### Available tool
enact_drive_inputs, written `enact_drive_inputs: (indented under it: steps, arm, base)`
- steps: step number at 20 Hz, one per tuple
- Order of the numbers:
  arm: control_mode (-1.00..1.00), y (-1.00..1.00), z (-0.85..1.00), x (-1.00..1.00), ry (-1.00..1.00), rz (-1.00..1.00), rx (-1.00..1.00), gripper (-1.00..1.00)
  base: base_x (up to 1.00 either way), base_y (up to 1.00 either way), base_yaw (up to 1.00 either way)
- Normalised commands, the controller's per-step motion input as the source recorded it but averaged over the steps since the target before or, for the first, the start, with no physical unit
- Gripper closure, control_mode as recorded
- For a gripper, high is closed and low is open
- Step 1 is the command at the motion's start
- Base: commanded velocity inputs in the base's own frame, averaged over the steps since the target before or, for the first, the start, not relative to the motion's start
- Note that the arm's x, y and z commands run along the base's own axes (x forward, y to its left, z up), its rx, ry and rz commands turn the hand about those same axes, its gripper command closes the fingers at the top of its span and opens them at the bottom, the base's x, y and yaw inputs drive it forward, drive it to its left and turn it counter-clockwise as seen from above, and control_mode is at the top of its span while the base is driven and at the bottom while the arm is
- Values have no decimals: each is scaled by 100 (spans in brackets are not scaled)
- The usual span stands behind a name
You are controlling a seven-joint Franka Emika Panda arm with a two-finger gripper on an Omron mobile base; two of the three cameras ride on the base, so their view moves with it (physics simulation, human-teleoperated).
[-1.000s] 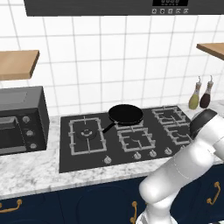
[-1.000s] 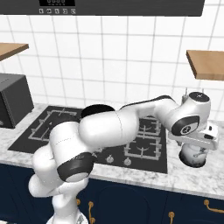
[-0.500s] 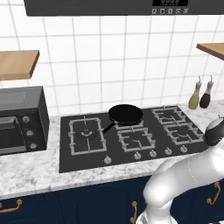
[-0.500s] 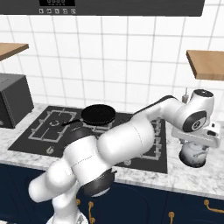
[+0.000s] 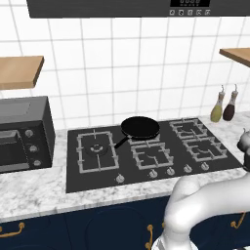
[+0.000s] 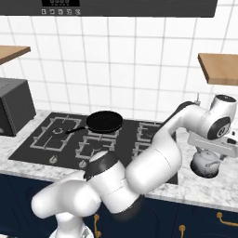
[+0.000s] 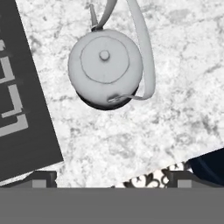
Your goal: Pick the kettle from the counter and place it on a stove burner. Then turn the burner on.
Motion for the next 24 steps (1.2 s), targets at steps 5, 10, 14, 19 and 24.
enact_drive_inputs:
  steps: [5, 10, 14, 19, 24]
  arm:
    - [-100, -2, -28, 8, 0, 0, 0, -100]
    - [-100, -13, -36, 27, -5, 0, 0, -100]
    - [-100, -24, -29, 27, -10, 0, 2, -100]
    - [-100, -30, -15, 18, -8, 0, 3, -100]
    - [-100, -15, -1, 13, -3, 0, 0, -100]
  base:
    - [0, 0, 0]
    - [0, 0, 0]
    - [0, 0, 0]
    - [0, 0, 0]
    - [0, 0, 0]
